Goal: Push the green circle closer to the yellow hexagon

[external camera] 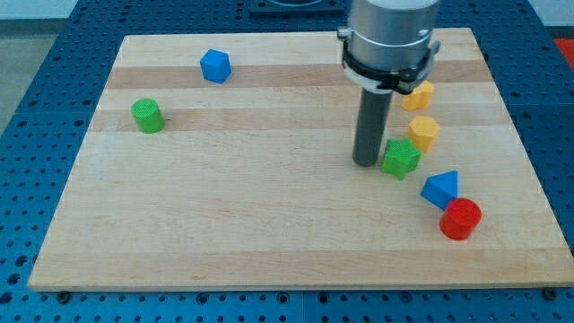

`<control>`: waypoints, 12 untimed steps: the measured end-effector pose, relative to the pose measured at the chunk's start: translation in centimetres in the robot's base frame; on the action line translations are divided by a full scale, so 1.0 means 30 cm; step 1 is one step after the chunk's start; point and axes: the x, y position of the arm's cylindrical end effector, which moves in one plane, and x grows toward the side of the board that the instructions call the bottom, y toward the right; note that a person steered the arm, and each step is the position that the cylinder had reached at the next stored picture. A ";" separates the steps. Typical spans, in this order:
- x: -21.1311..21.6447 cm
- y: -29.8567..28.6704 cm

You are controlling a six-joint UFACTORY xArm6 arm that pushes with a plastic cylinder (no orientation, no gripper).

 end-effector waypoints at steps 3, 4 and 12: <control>-0.001 -0.060; -0.001 -0.332; -0.298 -1.036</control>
